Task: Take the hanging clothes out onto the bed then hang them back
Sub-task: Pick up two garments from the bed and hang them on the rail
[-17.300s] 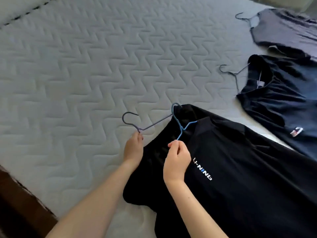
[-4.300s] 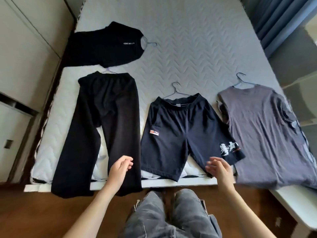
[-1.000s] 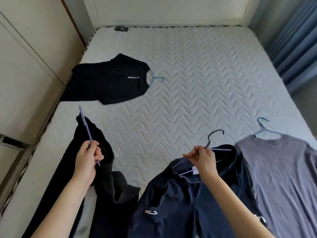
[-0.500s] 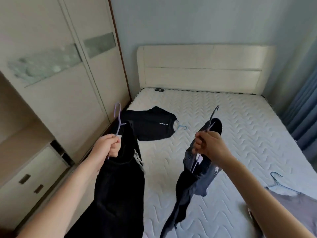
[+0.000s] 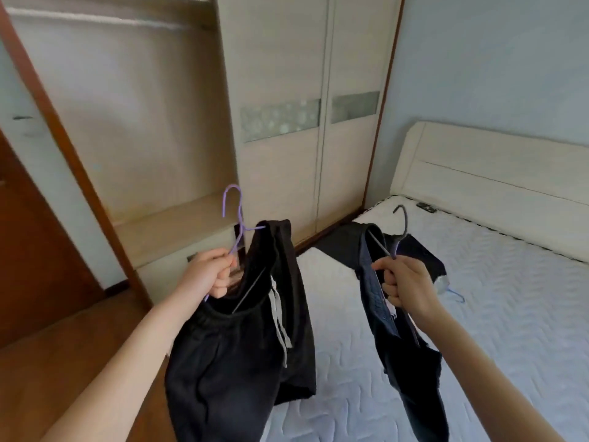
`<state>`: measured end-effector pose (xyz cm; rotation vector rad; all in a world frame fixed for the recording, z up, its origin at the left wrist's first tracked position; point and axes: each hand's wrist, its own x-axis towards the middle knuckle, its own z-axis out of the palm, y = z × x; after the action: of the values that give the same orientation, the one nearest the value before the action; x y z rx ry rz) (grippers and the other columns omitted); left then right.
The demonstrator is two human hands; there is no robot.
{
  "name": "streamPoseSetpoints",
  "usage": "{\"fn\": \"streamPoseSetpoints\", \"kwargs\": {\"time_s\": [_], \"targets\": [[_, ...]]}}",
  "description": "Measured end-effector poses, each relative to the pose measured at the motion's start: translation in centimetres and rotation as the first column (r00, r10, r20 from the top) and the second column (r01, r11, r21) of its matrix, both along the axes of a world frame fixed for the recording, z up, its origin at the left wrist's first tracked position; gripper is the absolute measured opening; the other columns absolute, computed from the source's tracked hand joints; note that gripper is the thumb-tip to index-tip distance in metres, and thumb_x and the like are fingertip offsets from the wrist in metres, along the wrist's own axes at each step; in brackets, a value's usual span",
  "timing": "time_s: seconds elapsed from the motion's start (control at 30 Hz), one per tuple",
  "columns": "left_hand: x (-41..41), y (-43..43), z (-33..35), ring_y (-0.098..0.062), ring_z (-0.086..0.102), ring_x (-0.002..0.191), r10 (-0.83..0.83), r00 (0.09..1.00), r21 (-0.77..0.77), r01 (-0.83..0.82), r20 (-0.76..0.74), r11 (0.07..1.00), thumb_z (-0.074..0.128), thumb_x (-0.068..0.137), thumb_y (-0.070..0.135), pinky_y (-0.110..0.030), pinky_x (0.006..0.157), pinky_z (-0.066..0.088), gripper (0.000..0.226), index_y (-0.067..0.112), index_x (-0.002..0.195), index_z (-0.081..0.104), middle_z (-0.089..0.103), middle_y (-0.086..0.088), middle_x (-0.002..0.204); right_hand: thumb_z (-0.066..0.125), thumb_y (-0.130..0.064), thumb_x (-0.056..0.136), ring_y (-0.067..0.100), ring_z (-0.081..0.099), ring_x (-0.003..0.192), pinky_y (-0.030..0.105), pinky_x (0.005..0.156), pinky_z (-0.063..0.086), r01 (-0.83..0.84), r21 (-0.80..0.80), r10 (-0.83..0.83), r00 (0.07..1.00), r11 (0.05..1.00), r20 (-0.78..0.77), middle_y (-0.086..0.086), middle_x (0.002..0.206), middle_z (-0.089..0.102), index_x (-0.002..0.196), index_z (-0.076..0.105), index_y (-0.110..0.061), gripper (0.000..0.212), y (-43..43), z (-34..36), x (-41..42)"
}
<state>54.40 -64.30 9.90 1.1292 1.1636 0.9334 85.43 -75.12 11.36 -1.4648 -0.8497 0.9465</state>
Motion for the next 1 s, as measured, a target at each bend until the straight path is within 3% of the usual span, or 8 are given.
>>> {"fn": "streamPoseSetpoints", "kwargs": {"time_s": [0.27,0.53,0.73,1.0], "targets": [[-18.7,-5.3,2.0,-0.006,0.018,0.029,0.341,0.940,0.054,-0.340,0.000,0.939,0.038,0.102,0.005,-0.011,0.037,0.017,0.027,0.003,0.076,0.047,0.024,0.006,0.041,0.037,-0.006,0.100,0.009,0.020,0.039,0.018,0.037,0.015,-0.383,0.003,0.381,0.920,0.924,0.094,-0.001,0.053,0.024,0.086,0.061,-0.001,0.029,4.9,0.2,-12.9],[-36.2,-11.1,0.9,-0.004,0.021,0.026,0.556,0.829,0.031,-0.555,-0.065,0.831,0.033,0.103,0.007,-0.009,0.033,0.022,0.030,0.002,0.075,0.043,0.028,0.007,0.036,0.033,-0.010,0.104,0.005,0.019,0.037,0.013,0.036,0.016,-0.551,0.072,0.549,0.835,0.832,0.044,-0.009,0.049,0.023,0.089,0.059,-0.002,0.031,11.0,-1.5,-31.7],[-46.7,-10.8,-2.4,-0.007,0.021,0.033,0.554,0.822,0.110,-0.544,-0.132,0.832,0.040,0.101,0.007,-0.014,0.037,0.022,0.026,0.003,0.077,0.047,0.028,0.004,0.044,0.030,-0.010,0.104,0.003,0.022,0.035,0.013,0.033,0.018,-0.541,0.016,0.541,0.841,0.841,0.013,-0.012,0.045,0.026,0.093,0.057,-0.004,0.030,15.8,-4.0,-44.5],[-54.5,-0.7,-2.7,-0.013,0.017,0.042,0.429,0.885,0.116,-0.414,-0.181,0.903,0.042,0.101,0.009,-0.021,0.042,0.017,0.025,0.004,0.078,0.049,0.024,-0.003,0.052,0.032,-0.009,0.104,0.004,0.023,0.035,0.012,0.034,0.019,-0.455,-0.045,0.454,0.891,0.889,-0.023,0.001,0.058,0.025,0.090,0.060,-0.003,0.032,21.8,-5.2,-52.5]]}}
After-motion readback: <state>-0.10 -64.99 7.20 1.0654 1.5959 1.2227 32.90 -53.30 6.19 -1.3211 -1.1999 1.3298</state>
